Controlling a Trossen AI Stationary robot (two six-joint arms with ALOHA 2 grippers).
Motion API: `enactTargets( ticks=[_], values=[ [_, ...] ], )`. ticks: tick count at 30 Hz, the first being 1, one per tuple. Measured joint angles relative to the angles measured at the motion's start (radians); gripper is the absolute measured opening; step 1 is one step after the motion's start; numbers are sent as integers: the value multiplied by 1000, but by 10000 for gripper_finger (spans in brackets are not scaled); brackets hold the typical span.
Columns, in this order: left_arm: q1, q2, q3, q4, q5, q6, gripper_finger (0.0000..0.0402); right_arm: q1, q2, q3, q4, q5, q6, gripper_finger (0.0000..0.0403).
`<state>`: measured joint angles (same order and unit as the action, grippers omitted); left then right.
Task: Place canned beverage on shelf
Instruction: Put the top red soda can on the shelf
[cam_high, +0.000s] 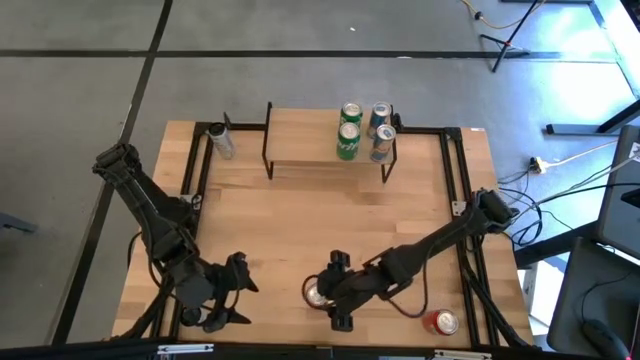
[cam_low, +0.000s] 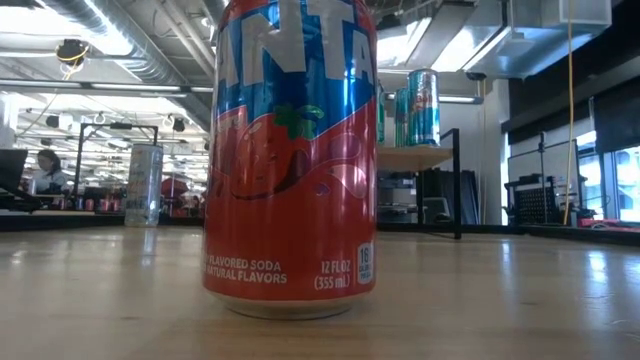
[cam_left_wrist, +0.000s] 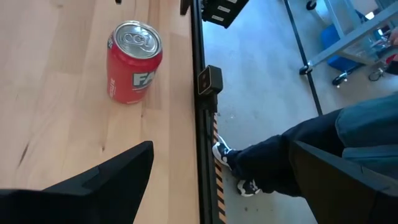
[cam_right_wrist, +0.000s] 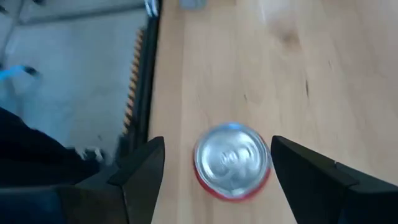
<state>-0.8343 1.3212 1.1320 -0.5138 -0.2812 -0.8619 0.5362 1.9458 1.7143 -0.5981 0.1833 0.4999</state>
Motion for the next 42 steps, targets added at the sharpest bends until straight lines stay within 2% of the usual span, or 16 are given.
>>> enactTargets(
  ticks=[12,16,30,42],
  values=[
    [3,0,0,-1,-20,7,363,-14,107,29,11,-16,15,278],
    [3,0,0,-1,-20,7,363,-13,126,27,-1,8,16,278],
    [3,0,0,-1,-21,8,363,-13,127,28,17,-3,-1,278],
    [3,1,0,-2,-21,8,363,-47,96,68,-7,-89,19,278]
  ],
)
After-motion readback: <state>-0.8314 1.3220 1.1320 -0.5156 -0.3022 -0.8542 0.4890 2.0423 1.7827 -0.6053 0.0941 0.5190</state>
